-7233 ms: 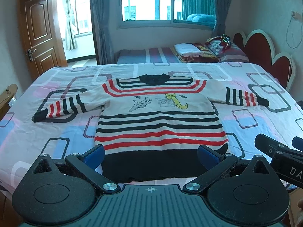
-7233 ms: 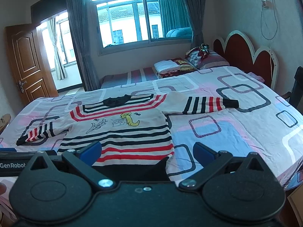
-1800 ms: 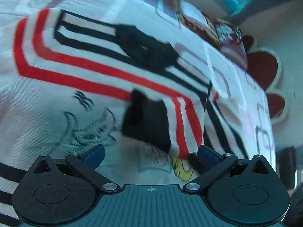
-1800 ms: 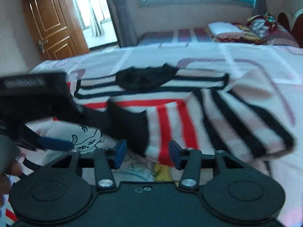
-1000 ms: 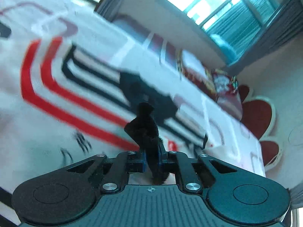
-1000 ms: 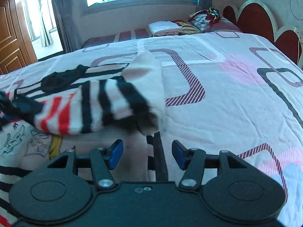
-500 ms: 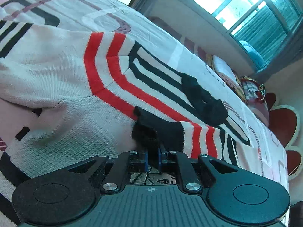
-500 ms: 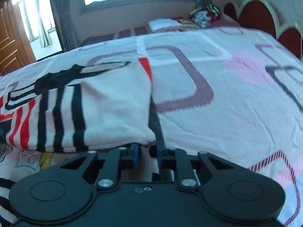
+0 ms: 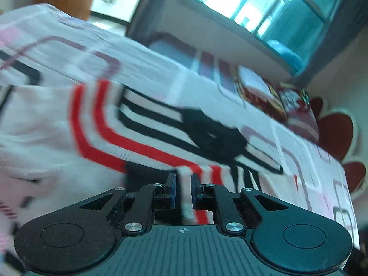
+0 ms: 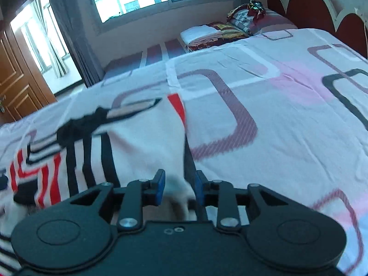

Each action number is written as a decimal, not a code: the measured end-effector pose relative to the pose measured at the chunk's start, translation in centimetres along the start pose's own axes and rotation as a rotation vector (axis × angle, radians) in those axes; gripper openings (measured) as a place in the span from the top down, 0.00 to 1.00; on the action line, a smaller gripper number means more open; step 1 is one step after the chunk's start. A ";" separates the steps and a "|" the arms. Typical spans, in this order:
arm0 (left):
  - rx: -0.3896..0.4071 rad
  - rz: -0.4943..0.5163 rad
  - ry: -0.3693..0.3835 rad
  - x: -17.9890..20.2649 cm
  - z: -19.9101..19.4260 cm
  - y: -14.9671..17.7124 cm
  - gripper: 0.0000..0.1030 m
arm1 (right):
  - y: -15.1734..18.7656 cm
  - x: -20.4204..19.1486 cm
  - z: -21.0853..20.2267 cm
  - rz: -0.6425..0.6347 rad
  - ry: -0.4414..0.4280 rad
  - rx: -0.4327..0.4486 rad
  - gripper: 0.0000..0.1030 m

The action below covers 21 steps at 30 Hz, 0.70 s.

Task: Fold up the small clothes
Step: 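Carry the cuff across the sweater front and open the right tool, then grasp the other black sleeve cuff with the left tool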

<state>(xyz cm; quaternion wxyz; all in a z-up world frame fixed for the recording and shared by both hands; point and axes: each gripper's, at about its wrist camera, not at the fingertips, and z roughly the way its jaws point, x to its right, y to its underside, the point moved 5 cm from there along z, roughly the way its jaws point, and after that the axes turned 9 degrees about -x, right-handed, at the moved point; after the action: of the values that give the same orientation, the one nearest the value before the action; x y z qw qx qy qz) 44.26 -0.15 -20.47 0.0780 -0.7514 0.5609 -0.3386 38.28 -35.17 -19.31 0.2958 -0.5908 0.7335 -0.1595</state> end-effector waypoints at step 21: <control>-0.066 0.074 -0.126 1.3 5.6 -0.2 0.96 | -7.7 0.0 10.4 -0.063 0.065 -0.025 0.87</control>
<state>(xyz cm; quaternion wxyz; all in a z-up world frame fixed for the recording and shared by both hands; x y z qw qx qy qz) 47.99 -2.74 -24.07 0.1010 -0.7521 0.5931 -0.2690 50.75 -35.86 -22.86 0.2590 -0.6119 0.7257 -0.1788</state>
